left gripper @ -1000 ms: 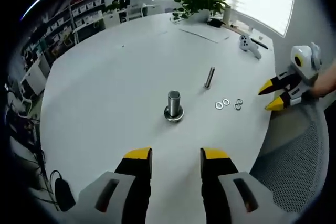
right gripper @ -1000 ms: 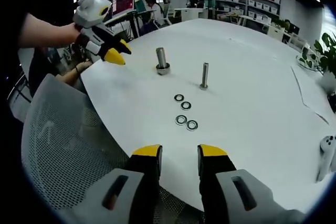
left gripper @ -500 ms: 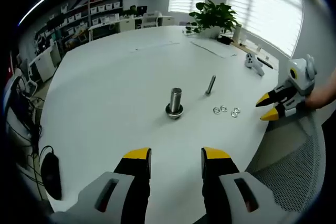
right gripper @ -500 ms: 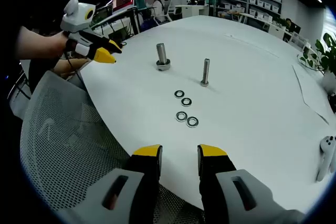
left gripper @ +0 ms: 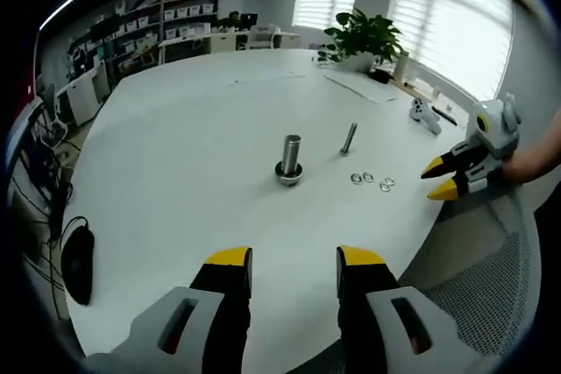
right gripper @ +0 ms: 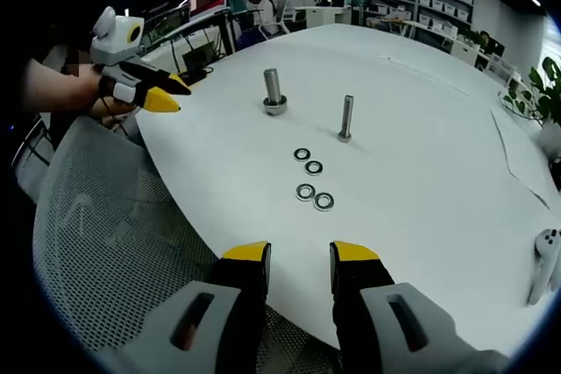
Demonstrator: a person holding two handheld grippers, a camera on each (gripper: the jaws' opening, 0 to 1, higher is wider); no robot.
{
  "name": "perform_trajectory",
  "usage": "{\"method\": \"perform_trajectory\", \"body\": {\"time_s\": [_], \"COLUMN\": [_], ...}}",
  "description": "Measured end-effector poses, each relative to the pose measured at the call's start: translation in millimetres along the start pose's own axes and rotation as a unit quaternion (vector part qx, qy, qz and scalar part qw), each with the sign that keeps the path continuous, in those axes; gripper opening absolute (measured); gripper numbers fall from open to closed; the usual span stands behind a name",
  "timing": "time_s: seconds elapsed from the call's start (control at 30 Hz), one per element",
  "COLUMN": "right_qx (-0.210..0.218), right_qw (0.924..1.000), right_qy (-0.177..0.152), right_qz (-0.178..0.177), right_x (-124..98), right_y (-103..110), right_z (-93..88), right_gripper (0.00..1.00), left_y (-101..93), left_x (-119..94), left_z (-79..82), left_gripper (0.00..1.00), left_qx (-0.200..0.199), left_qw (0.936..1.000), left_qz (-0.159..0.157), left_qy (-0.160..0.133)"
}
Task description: Place the washer onto the threaded stud by aligning its center hole with the stud, sliding it down to the base, and recovering from edge contact or off-axis alignment until the washer reaches the visible bottom stop.
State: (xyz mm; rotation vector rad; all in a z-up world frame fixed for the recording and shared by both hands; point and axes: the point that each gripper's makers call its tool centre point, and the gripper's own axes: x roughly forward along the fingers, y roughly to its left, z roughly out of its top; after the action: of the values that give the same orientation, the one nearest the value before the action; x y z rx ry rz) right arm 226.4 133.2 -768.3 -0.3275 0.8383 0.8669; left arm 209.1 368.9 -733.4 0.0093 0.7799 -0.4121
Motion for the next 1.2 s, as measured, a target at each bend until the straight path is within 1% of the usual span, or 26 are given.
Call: {"method": "perform_trajectory", "body": {"time_s": [0.37, 0.4, 0.5, 0.67, 0.73, 0.8, 0.87, 1.03, 1.2], "right_qx": [-0.002, -0.003, -0.003, -0.003, -0.003, -0.004, -0.004, -0.002, 0.0], "right_qw": [1.0, 1.0, 1.0, 1.0, 1.0, 0.9999, 0.9999, 0.9999, 0.9999], "right_qy": [0.004, 0.004, 0.006, 0.006, 0.007, 0.009, 0.01, 0.012, 0.013], "right_qz": [0.001, 0.002, 0.002, 0.003, 0.003, 0.004, 0.003, 0.004, 0.004], "right_x": [1.1, 1.3, 1.6, 1.9, 1.5, 1.9, 2.3, 2.2, 1.7], "right_y": [0.6, 0.5, 1.0, 1.0, 1.5, 1.5, 1.3, 1.9, 1.8], "right_z": [-1.5, -1.6, -1.9, -2.1, -2.2, -3.3, -3.9, -4.5, -4.8], "right_gripper": [0.3, 0.3, 0.3, 0.3, 0.3, 0.3, 0.3, 0.3, 0.3], "left_y": [4.1, 4.3, 3.8, -4.4, -7.0, -8.0, -6.9, 0.6, 0.1], "left_x": [-8.8, -10.0, -11.2, -11.3, -10.5, -10.0, -10.4, -11.6, -11.4], "left_z": [-11.5, -11.6, -12.4, -12.3, -11.8, -12.6, -12.9, -12.7, -13.1], "left_gripper": [0.37, 0.37, 0.37, 0.37, 0.37, 0.37, 0.37, 0.34, 0.34], "left_qx": [-0.017, -0.023, -0.024, -0.026, -0.031, -0.027, -0.021, -0.028, -0.026], "left_qw": [0.9998, 0.9996, 0.9995, 0.9994, 0.9991, 0.9992, 0.9993, 0.9984, 0.9985], "left_qz": [0.01, 0.011, 0.016, 0.018, 0.017, 0.017, 0.019, 0.035, 0.034], "left_qy": [-0.009, -0.011, -0.013, -0.017, -0.025, -0.026, -0.026, -0.033, -0.034]}}
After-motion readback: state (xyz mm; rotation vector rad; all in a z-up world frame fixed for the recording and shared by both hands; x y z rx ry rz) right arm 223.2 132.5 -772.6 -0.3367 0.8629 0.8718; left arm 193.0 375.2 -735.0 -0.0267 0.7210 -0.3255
